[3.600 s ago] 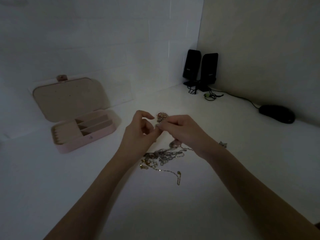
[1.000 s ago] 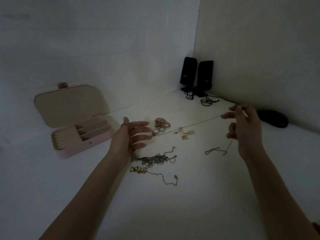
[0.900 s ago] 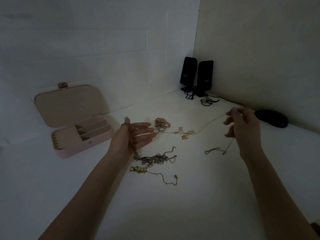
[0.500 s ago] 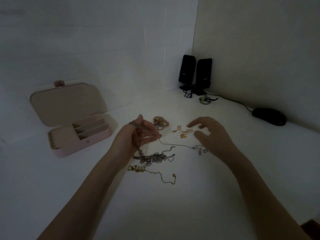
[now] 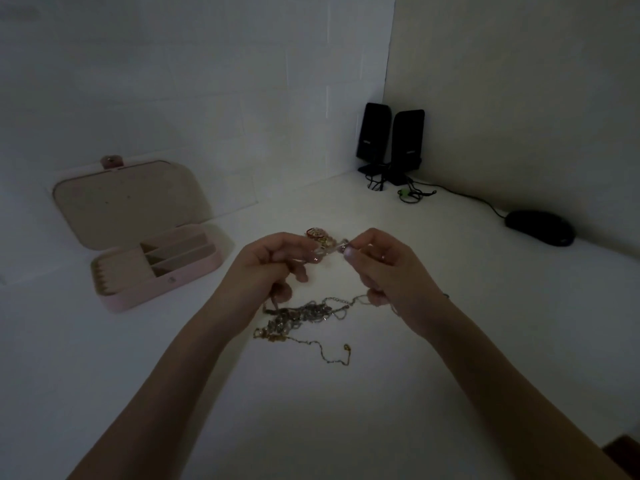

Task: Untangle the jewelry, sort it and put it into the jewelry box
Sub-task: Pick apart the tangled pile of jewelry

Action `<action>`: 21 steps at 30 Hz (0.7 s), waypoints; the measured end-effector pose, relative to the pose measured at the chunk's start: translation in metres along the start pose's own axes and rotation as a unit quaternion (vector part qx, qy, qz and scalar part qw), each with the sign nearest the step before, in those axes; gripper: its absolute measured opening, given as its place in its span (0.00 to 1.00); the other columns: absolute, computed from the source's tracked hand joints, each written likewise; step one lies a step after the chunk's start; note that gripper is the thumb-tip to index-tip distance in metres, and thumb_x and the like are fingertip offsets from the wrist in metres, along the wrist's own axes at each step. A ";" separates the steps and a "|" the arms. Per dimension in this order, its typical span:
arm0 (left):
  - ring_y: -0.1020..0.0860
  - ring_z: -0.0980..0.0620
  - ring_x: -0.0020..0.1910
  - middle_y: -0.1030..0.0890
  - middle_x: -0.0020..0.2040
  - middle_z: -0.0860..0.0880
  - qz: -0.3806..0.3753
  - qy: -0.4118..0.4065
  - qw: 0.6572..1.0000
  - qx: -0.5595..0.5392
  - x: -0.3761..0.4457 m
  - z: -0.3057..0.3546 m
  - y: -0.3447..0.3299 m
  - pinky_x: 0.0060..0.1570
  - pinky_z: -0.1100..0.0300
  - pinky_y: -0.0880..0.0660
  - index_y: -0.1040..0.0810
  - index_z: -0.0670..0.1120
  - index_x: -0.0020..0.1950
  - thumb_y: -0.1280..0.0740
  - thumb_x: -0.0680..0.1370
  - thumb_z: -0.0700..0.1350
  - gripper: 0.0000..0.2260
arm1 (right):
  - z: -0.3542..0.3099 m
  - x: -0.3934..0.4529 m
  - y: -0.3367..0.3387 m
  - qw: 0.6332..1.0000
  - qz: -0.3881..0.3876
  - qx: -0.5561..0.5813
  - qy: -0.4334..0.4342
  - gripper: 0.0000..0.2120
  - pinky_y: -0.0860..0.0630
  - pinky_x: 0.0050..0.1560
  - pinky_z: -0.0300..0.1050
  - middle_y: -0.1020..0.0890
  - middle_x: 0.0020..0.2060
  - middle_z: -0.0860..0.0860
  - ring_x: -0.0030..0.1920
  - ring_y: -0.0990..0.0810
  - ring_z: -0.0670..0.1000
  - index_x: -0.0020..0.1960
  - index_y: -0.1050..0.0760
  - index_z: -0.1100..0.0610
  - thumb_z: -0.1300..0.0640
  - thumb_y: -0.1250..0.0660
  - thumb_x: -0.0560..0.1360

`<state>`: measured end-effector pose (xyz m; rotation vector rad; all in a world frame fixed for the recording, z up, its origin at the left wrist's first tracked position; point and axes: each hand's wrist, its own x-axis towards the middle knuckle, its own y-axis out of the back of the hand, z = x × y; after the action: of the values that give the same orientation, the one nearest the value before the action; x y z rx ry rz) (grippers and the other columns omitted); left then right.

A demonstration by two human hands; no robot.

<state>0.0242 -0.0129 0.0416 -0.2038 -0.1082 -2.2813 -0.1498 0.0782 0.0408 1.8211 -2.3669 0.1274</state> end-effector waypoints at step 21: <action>0.23 0.57 0.33 0.19 0.34 0.50 0.021 -0.002 0.994 0.109 -0.002 -0.006 -0.017 0.33 0.62 0.23 0.22 0.40 0.43 0.33 0.76 0.40 0.04 | 0.008 -0.005 -0.010 0.993 -0.074 -0.080 -0.035 0.04 0.21 0.48 0.45 0.17 0.37 0.46 0.39 0.19 0.46 0.43 0.21 0.55 0.56 0.33 0.75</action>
<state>0.0117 -0.0013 0.0356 -0.0950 -0.3490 -2.2069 -0.1393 0.0786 0.0317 1.9436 -2.2028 -0.1416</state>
